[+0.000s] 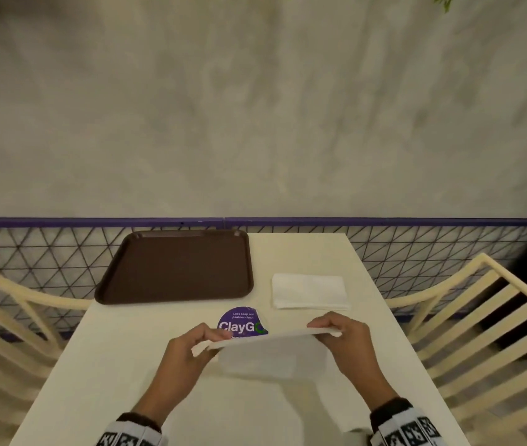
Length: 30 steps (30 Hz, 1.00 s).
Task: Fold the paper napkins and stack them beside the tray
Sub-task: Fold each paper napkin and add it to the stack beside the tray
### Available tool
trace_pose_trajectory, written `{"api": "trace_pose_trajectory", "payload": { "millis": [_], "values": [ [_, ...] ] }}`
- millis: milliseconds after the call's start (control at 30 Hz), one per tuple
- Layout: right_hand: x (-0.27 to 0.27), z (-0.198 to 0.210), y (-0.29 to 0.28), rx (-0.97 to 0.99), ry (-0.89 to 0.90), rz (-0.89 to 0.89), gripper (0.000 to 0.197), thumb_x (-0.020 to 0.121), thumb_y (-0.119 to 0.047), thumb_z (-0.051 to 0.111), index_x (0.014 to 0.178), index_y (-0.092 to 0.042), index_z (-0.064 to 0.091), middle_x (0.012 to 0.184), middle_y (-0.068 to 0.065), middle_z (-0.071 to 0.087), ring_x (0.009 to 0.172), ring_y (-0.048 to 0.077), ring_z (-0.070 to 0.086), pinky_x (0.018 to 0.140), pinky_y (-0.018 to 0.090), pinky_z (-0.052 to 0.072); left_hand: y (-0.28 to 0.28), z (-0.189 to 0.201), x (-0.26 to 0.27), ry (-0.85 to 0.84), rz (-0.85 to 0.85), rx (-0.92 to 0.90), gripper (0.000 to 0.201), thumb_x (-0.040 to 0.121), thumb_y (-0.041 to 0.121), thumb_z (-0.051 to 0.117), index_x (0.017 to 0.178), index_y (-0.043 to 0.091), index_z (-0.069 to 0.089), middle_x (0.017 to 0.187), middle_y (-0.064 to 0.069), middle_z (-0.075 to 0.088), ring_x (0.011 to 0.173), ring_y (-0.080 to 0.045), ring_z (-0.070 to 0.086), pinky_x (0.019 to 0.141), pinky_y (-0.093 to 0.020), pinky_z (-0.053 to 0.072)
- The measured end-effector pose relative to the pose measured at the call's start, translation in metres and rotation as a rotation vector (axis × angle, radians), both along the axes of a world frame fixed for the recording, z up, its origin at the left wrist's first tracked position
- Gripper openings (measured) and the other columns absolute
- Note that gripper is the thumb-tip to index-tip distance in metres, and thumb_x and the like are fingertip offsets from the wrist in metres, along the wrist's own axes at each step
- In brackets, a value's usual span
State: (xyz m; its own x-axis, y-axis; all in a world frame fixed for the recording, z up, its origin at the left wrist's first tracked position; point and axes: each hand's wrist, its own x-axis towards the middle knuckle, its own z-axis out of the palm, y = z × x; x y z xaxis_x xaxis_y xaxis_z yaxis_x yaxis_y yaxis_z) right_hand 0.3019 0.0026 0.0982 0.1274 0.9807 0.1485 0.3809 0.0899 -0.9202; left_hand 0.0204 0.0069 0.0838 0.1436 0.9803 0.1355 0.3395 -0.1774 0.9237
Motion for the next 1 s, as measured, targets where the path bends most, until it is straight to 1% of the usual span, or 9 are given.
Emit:
{"api": "trace_pose_trajectory", "payload": {
  "millis": [67, 167, 233, 333, 433, 533, 633, 867, 1000],
  "values": [
    [0.004, -0.008, -0.015, 0.057, 0.135, 0.016, 0.037, 0.067, 0.02, 0.065, 0.067, -0.015, 0.072, 0.08, -0.009, 0.074, 0.078, 0.005, 0.068, 0.072, 0.013, 0.05, -0.012, -0.001, 0.002, 0.0, -0.057, 0.065, 0.04, 0.084, -0.006, 0.061, 0.072, 0.031, 0.055, 0.1, 0.017, 0.072, 0.1, 0.007, 0.062, 0.088, -0.009, 0.044],
    [0.014, -0.04, -0.041, 0.041, 0.205, 0.089, 0.019, 0.058, -0.006, 0.079, 0.066, -0.022, 0.074, 0.088, -0.001, 0.074, 0.094, 0.015, 0.068, 0.082, 0.023, 0.053, -0.033, -0.025, -0.004, 0.074, -0.146, 0.123, 0.032, 0.084, 0.002, 0.054, 0.079, 0.033, 0.054, 0.112, 0.023, 0.066, 0.11, 0.005, 0.058, 0.097, -0.007, 0.037],
    [0.02, -0.067, -0.058, -0.035, 0.209, 0.14, 0.002, 0.071, -0.017, 0.076, 0.07, -0.016, 0.075, 0.092, 0.003, 0.074, 0.099, 0.011, 0.066, 0.086, 0.025, 0.051, -0.051, -0.043, -0.009, 0.161, -0.202, 0.054, 0.02, 0.081, 0.02, 0.048, 0.089, 0.031, 0.062, 0.115, 0.027, 0.063, 0.111, 0.004, 0.057, 0.101, -0.007, 0.033],
    [0.017, -0.101, -0.075, -0.143, -0.011, 0.172, 0.039, 0.081, -0.011, 0.066, 0.089, -0.049, 0.067, 0.101, -0.029, 0.066, 0.091, -0.007, 0.064, 0.087, 0.009, 0.046, -0.069, -0.087, -0.01, 0.262, -0.249, -0.12, 0.034, 0.09, 0.007, 0.05, 0.096, 0.032, 0.072, 0.114, 0.012, 0.067, 0.107, -0.006, 0.06, 0.094, -0.013, 0.043],
    [0.015, -0.127, -0.089, -0.374, -0.152, 0.293, 0.073, 0.086, -0.01, 0.055, 0.082, -0.082, 0.041, 0.095, -0.056, 0.047, 0.091, -0.022, 0.053, 0.082, 0.0, 0.041, -0.081, -0.114, -0.008, 0.162, -0.326, -0.423, 0.02, 0.07, 0.01, 0.076, 0.089, 0.002, 0.075, 0.102, -0.006, 0.073, 0.09, -0.014, 0.067, 0.085, -0.024, 0.049],
    [0.015, -0.137, -0.092, -0.428, -0.078, 0.21, 0.051, 0.077, -0.006, 0.067, 0.07, -0.057, 0.068, 0.082, -0.032, 0.068, 0.082, -0.005, 0.064, 0.076, 0.01, 0.047, -0.081, -0.108, -0.004, 0.22, -0.201, -0.485, 0.007, 0.074, 0.009, 0.072, 0.068, 0.012, 0.073, 0.092, -0.008, 0.074, 0.091, -0.017, 0.064, 0.082, -0.019, 0.045],
    [0.013, -0.127, -0.078, -0.377, -0.154, 0.127, 0.043, 0.066, -0.003, 0.076, 0.053, -0.042, 0.066, 0.062, -0.02, 0.067, 0.063, -0.007, 0.061, 0.066, 0.013, 0.045, -0.063, -0.111, -0.002, 0.202, -0.101, -0.392, 0.045, 0.087, 0.0, 0.051, 0.075, 0.043, 0.058, 0.078, 0.004, 0.072, 0.071, -0.002, 0.061, 0.068, -0.01, 0.043],
    [0.005, -0.129, -0.032, -0.541, -0.395, 0.034, 0.031, 0.079, -0.032, 0.068, 0.062, -0.017, 0.046, 0.057, -0.004, 0.048, 0.054, 0.01, 0.043, 0.05, 0.022, 0.03, -0.029, -0.119, 0.011, 0.254, 0.108, -0.301, 0.027, 0.081, 0.004, 0.064, 0.075, 0.022, 0.045, 0.047, 0.004, 0.062, 0.046, -0.001, 0.053, 0.051, -0.011, 0.037],
    [0.001, -0.135, -0.028, -0.543, -0.414, -0.017, 0.048, 0.078, -0.032, 0.069, 0.053, -0.019, 0.029, 0.053, -0.006, 0.033, 0.049, 0.009, 0.031, 0.049, 0.025, 0.021, -0.031, -0.126, 0.019, 0.408, 0.178, -0.076, 0.027, 0.079, 0.005, 0.062, 0.093, 0.021, 0.047, 0.075, 0.008, 0.059, 0.069, -0.007, 0.054, 0.063, -0.014, 0.039]
  ]
}}
